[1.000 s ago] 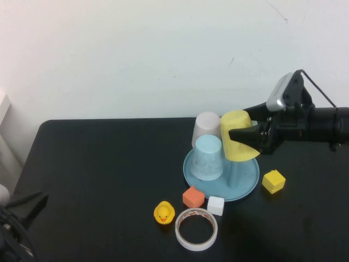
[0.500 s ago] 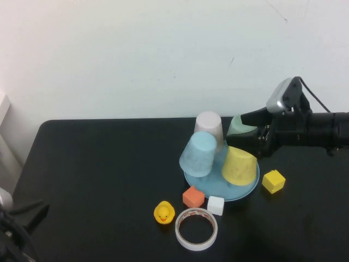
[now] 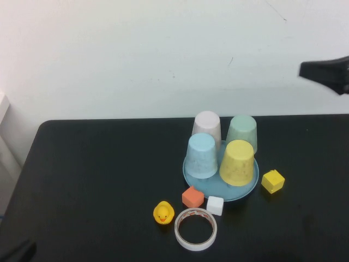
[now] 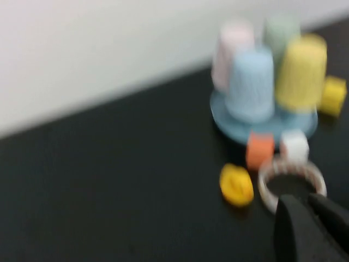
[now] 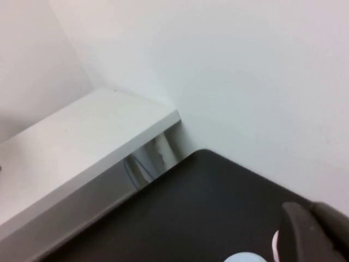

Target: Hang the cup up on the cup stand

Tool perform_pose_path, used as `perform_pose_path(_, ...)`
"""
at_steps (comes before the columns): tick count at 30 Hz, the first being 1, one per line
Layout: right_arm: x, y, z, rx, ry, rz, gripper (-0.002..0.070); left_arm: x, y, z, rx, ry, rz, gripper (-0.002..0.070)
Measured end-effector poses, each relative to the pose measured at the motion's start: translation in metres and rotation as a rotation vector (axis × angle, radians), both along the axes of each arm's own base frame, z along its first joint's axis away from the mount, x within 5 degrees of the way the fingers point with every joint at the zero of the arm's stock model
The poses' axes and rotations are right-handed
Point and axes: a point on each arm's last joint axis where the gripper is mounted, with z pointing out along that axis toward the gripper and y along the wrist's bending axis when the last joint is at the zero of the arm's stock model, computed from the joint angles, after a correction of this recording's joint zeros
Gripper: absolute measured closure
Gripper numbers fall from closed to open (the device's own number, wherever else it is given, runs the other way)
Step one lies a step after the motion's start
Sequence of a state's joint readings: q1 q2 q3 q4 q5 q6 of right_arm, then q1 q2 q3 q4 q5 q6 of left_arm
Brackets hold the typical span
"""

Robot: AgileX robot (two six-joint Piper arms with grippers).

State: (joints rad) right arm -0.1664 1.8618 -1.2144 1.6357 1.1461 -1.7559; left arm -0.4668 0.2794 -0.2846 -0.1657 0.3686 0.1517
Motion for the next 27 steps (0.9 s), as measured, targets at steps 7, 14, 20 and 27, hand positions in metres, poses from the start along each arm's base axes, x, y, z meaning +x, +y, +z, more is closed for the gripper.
perform_pose_path(7, -0.076, 0.008, 0.059, -0.065, -0.163, 0.024, 0.0675, -0.01, 0.006, 0.0, -0.017, -0.095, 0.007, 0.0675)
perform_pose_path(14, -0.158, 0.024, 0.099, -0.108, -0.369, 0.039, 0.0677, -0.01, 0.006, -0.001, -0.014, -0.086, 0.005, 0.0675)
perform_pose_path(20, -0.22, 0.036, 0.12, -0.179, -0.519, 0.062, 0.0677, -0.011, 0.006, -0.003, -0.008, -0.071, 0.002, 0.0675)
perform_pose_path(27, -0.277, 0.046, 0.123, -0.365, -0.652, 0.124, 0.0678, -0.011, 0.006, -0.003, -0.008, -0.071, 0.002, 0.0675)
